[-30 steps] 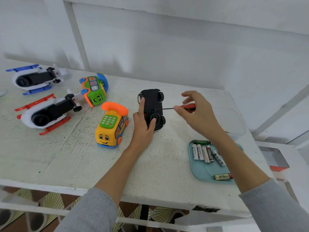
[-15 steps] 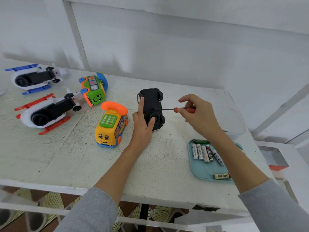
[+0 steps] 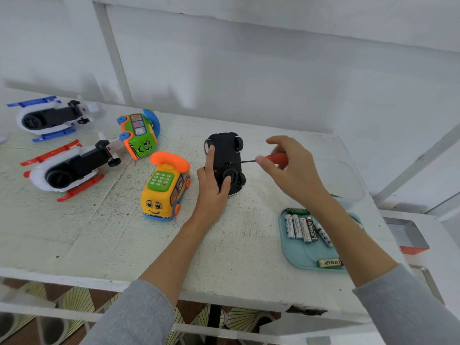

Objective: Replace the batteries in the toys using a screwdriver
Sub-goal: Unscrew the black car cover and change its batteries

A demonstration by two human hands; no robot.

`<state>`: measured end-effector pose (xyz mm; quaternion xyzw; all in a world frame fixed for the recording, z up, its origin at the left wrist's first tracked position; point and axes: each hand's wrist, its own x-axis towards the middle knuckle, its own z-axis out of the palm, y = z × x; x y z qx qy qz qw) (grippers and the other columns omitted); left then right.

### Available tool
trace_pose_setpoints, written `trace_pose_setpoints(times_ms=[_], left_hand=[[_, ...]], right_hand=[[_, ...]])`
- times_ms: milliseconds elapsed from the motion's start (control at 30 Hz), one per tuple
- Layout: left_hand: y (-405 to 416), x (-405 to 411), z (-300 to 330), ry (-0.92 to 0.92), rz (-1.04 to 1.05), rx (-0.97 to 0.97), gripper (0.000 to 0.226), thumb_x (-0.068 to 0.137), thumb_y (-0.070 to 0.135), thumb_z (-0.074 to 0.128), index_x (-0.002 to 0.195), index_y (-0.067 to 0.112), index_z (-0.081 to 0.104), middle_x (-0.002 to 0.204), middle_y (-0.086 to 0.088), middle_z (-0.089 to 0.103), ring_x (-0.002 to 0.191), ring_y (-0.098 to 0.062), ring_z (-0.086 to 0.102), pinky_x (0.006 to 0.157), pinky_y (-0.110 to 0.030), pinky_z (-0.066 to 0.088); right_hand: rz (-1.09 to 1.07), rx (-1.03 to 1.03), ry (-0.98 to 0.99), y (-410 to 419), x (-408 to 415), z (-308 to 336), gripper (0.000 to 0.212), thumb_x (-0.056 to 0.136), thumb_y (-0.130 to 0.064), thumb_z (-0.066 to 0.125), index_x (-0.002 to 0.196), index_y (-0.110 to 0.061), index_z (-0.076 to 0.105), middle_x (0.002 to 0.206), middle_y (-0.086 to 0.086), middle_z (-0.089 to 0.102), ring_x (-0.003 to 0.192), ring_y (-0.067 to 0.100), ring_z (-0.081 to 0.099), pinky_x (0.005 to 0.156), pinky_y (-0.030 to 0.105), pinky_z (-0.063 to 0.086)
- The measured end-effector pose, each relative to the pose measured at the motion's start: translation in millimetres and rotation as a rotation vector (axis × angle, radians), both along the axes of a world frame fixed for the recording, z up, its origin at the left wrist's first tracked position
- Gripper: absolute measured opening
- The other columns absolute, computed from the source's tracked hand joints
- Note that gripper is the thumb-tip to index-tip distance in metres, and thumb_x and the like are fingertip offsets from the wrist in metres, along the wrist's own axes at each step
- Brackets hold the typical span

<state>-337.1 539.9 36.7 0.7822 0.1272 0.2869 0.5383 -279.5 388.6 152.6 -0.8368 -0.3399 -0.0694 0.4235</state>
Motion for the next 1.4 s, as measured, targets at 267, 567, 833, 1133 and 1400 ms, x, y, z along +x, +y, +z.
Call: trace_pose_setpoints(times_ms=[267,567,833,1133,1400], left_hand=[[-0.6,-0.3,1.5,0.020,0.008,-0.006,0.072,0.099,0.014,0.047,0.144,0.045,0.000,0.123,0.002,0.027,0.106,0.015,0.037,0.085,0.003,0.026],[-0.2,-1.0,1.4,0.020,0.001,-0.001,0.071,0.100,0.015,0.047,0.147,0.042,0.001,0.126,0.002,0.026,0.104,0.028,0.031,0.084,0.009,0.023],[-0.8,-1.3,3.4,0.021,0.009,-0.006,0.072,0.099,0.014,0.047,0.144,0.044,0.000,0.125,0.000,0.028,0.104,0.025,0.033,0.085,0.007,0.023],[0.2,-0.7,2.4,0.012,0.014,-0.014,0.072,0.099,0.014,0.048,0.143,0.045,0.000,0.124,-0.001,0.029,0.101,0.027,0.033,0.083,0.008,0.024],[0.5,-0.2,1.4,0.000,0.008,-0.021,0.073,0.099,0.014,0.047,0.144,0.047,0.001,0.127,0.002,0.028,0.103,0.029,0.033,0.087,0.003,0.025]], right_hand=[[0.001,-0.026,0.038,1.3,1.1,1.8,0.032,0.088,-0.014,0.058,0.119,-0.015,0.053,0.085,0.002,0.061,0.064,0.002,0.059,0.066,0.022,0.052],[-0.003,-0.005,0.068,-0.7,3.5,0.4,0.028,0.086,-0.015,0.063,0.112,-0.018,0.055,0.087,-0.004,0.057,0.069,0.004,0.060,0.063,0.010,0.046],[0.000,0.003,0.052,-1.2,4.5,-1.0,0.028,0.083,-0.006,0.064,0.109,-0.013,0.058,0.090,0.004,0.056,0.069,-0.005,0.054,0.066,0.008,0.041],[-0.045,-0.018,0.025,1.3,6.4,-2.9,0.021,0.084,-0.014,0.066,0.104,-0.011,0.061,0.075,-0.003,0.054,0.063,-0.003,0.052,0.063,0.006,0.040],[-0.081,-0.141,0.026,0.3,7.1,-2.6,0.014,0.088,-0.027,0.061,0.086,-0.014,0.066,0.060,-0.007,0.060,0.053,0.010,0.054,0.057,0.026,0.047]])
